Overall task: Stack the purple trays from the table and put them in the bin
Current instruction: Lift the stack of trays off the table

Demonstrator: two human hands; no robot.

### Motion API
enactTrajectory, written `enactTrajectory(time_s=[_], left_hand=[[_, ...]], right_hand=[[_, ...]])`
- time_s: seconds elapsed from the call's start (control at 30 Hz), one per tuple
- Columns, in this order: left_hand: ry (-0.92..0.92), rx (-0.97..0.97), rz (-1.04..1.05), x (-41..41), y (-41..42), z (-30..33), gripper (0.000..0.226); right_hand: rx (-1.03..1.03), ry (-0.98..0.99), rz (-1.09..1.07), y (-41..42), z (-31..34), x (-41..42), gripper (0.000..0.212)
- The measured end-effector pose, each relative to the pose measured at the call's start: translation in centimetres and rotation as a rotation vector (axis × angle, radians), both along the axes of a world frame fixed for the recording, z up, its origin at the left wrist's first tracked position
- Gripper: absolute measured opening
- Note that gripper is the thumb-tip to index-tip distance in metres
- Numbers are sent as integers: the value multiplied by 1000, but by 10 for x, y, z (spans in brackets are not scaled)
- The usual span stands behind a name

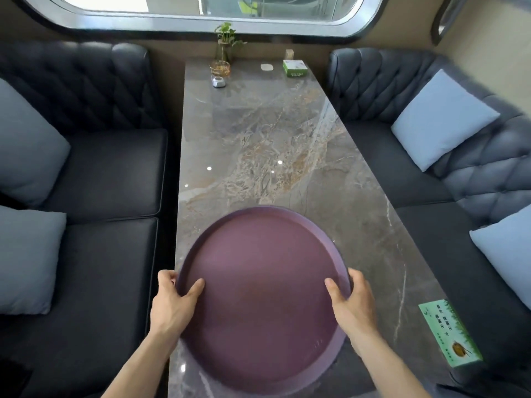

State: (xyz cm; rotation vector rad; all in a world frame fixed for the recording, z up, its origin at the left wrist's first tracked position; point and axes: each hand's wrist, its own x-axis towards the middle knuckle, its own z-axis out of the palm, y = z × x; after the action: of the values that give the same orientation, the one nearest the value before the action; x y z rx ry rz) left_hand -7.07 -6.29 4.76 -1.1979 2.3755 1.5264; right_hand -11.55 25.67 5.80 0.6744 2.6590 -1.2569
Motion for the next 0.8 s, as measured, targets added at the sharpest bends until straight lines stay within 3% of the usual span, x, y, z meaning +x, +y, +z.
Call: enactTrajectory(time_s=[0.17,0.3,0.37,0.57,0.8], left_hand=[[231,-23,67,-30,-18,82,50],[458,-37,4,-46,-34,156,80],[536,-47,6,-52,-41,193,81],[653,-53,12,-65,-48,290,82],[722,-27,-17,-67,-24,359,83]], right_hand=[[-5,156,55,-25,81,-53,72],[-24,285,108,-43,161,-78,80],[-20,360,135,-50,201,-85,83],[-44,486,170,-53,300,-88,83],[-16,576,106,-26,368,-73,81]])
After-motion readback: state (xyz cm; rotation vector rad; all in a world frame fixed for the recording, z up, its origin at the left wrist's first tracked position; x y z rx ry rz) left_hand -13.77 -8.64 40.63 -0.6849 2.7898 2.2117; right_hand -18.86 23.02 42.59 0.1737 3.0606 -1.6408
